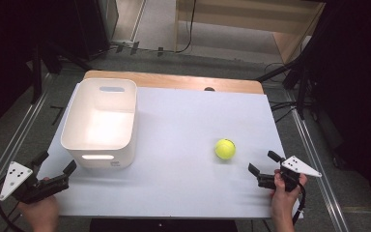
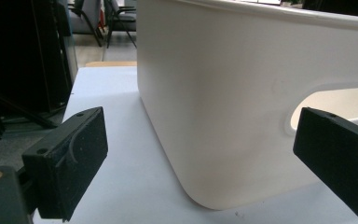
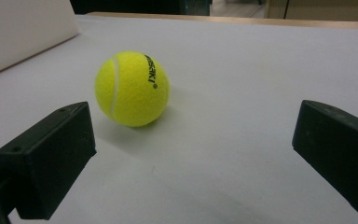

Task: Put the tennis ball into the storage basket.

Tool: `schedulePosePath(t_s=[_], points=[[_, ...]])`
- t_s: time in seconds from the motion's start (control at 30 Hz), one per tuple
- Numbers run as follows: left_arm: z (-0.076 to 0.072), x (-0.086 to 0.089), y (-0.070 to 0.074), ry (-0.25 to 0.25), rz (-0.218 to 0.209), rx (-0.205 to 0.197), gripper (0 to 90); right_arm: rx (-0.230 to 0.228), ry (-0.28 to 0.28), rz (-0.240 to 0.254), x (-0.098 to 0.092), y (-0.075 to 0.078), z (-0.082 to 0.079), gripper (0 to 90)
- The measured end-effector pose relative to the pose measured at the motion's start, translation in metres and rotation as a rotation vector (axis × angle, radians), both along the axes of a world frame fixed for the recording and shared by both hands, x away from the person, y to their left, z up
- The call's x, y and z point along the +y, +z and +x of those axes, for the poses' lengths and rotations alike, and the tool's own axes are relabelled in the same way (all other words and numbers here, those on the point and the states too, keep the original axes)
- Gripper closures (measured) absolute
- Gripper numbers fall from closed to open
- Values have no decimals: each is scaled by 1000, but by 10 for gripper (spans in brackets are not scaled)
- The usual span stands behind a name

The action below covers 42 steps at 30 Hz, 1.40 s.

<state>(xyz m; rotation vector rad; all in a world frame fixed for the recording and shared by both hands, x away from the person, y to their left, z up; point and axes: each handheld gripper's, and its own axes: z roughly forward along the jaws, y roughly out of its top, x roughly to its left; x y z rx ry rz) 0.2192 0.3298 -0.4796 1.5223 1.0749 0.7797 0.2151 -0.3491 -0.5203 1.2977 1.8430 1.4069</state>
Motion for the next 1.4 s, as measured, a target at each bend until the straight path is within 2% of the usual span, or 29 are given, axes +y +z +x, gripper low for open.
schedulePosePath(t_s=[0.2,0.47,0.6,0.8,0.9,1.0,1.4], points=[[0,-1,0,2,2,0,28,11,4,-40,3,1,1,0],[0,-2,-1,0,6,3,28,43,35,-45,9,5,1,0],[0,-1,-1,-2,-1,4,28,50,49,-67,16,10,2,0],[0,-4,-1,-12,14,6,29,79,68,-83,26,20,6,0],[0,-4,-1,-16,19,7,28,105,86,-108,30,27,12,0],[0,-4,-1,-16,18,12,28,103,102,-132,34,31,19,0],[0,-5,-1,-17,20,12,29,151,161,-177,49,46,40,0]])
